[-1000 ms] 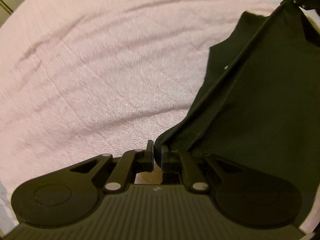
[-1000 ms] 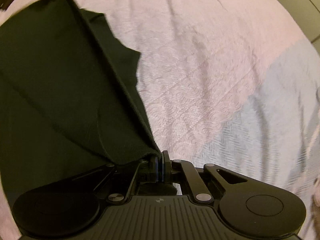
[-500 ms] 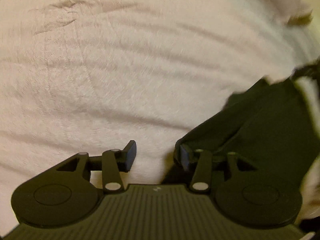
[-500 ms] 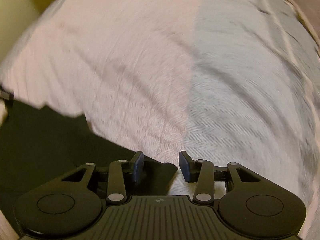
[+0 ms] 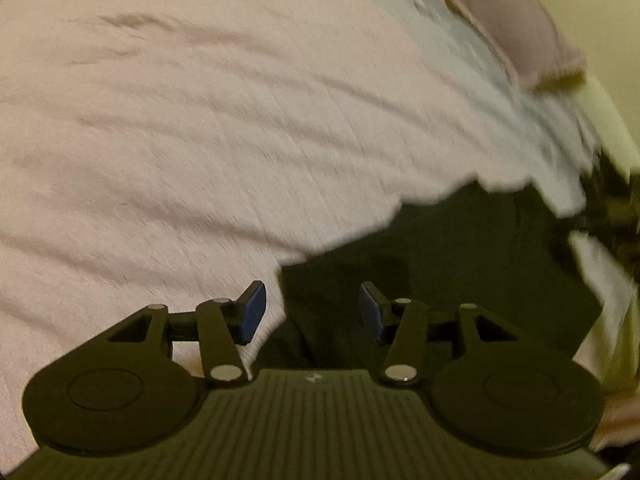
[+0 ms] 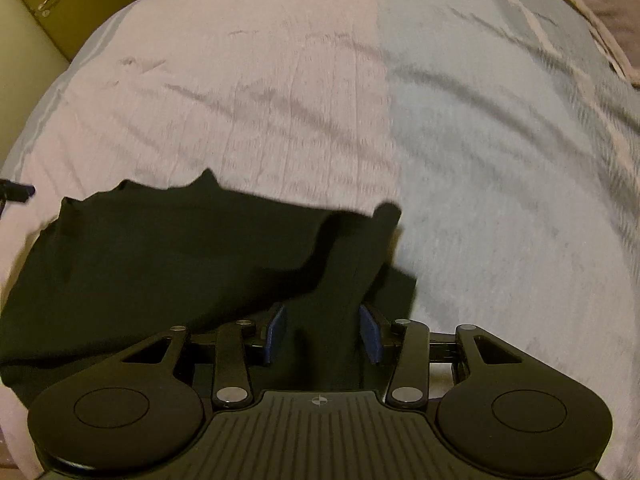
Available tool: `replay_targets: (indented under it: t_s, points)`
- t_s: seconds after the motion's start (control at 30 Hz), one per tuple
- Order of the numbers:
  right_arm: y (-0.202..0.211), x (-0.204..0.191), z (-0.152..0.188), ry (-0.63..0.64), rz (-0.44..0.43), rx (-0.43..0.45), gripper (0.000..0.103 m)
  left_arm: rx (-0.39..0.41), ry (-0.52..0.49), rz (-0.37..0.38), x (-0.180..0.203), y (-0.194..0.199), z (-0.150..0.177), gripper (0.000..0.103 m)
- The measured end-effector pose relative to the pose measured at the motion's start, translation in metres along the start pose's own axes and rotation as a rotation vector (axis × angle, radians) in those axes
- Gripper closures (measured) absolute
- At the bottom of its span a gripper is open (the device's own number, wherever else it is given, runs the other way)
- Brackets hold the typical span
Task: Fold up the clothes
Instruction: 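Grasp the folded sweater edge with the left gripper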
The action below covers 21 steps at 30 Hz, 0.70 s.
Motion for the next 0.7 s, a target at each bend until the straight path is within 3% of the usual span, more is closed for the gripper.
replay_targets:
  t_s: [0.13,0.2,0.23,0.27,0.4,0.5,0.63,0.7]
  points:
    - [-0.004,0.001,0.007,-0.002,0.011,-0.008,0.059,-0.074,-0.040,-0.046,0.008,-0.031,0.009,0.059]
    - [-0.004,0.002,0.008,0.002,0.015,-0.001,0.059,-0.102,-0.042,-0.078,0.007,-0.045,0.012,0.072]
    - [-0.005,0.002,0.007,0.007,0.016,0.002,0.059,-0.111,-0.043,-0.092,0.006,-0.050,0.013,0.098]
    - [-0.005,0.002,0.006,0.017,0.016,0.005,0.059,-0.095,-0.042,-0.094,0.004,-0.044,0.010,0.101]
    - [-0.006,0.000,0.000,0.069,0.021,0.035,0.059,-0.029,-0.035,-0.106,-0.006,-0.021,0.000,0.101]
    - [-0.009,-0.002,-0.005,0.071,0.027,0.043,0.059,0.011,0.070,-0.121,-0.029,-0.009,-0.002,0.101]
    - [-0.012,-0.005,-0.011,0.097,0.076,0.054,0.059,-0.023,0.142,-0.170,-0.046,-0.015,0.003,0.103]
    - [-0.006,-0.010,-0.014,0.116,0.077,0.081,0.059,-0.022,0.100,-0.158,-0.035,-0.015,0.002,0.102]
Point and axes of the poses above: each gripper's, at about its wrist camera, not at the fingertips, and y roughly against the way its jaws point, x to its right, z to its underside, the point moved 5 cm from there along -y, roughly the way its jaws point, and after that the axes turned 9 degrees about z, right-handed, at the moved point
